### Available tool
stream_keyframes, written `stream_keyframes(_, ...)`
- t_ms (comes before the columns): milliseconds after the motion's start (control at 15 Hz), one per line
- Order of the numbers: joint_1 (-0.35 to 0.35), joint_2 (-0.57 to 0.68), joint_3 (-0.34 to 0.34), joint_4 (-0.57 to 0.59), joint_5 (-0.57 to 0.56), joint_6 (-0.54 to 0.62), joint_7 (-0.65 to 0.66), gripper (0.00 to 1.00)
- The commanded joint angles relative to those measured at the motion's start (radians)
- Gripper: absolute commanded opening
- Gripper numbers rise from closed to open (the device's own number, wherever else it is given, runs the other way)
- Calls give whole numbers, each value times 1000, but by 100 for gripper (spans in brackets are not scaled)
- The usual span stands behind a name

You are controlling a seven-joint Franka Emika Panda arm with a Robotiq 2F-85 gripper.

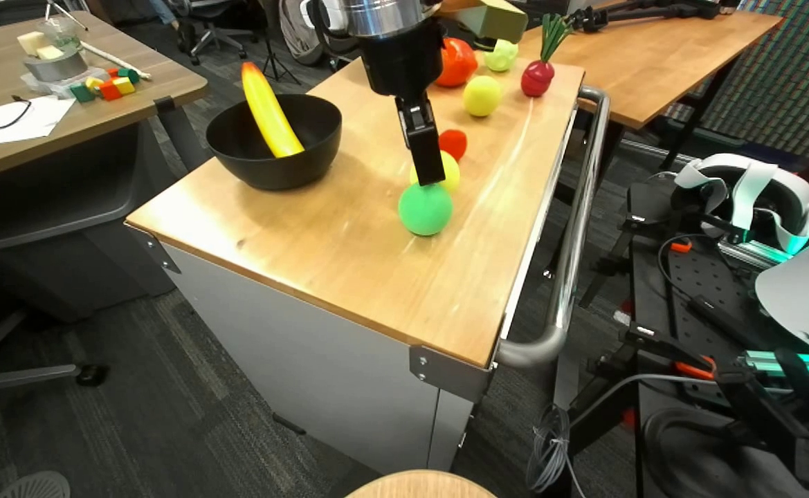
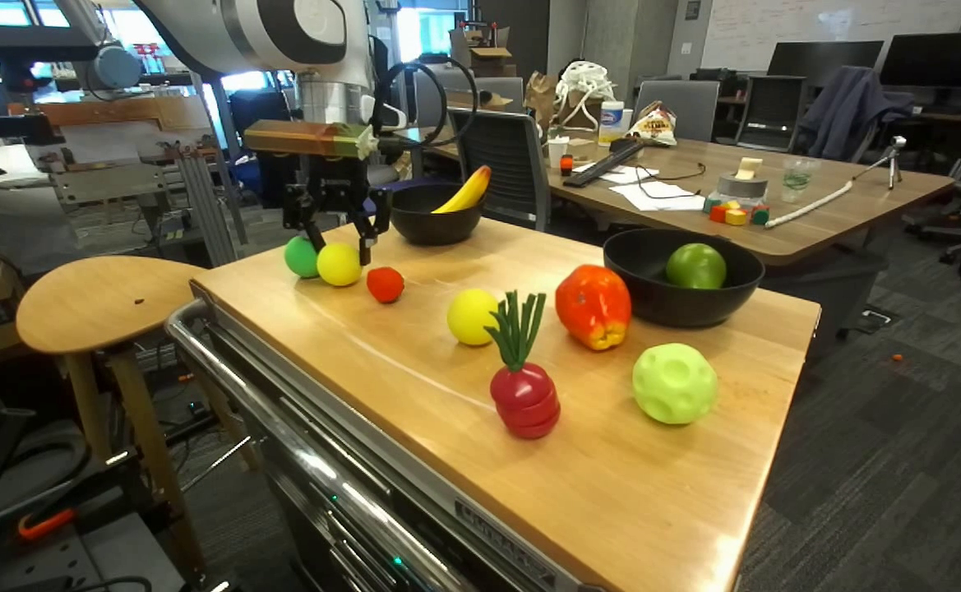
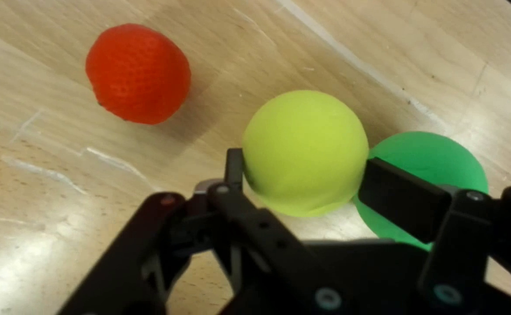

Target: Place the fruits and vegetables in the two black bowls

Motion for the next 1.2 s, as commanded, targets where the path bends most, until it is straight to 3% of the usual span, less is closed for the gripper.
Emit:
stream_keyframes(0,-13,23,8,26,41,41,-6,37)
stream_keyframes(333,-27,4,13,65,92,44,-34,23)
stream_keyframes(467,-30,10,15,69,125,119,-45,21)
stream_keyframes(533,-46,-81,12,17,151,119,-70,20)
stream_keyframes(867,-68,-95,-1,76,293,283,-54,20)
stream_keyframes(1133,-73,-21,2,131,366,495,-37,20)
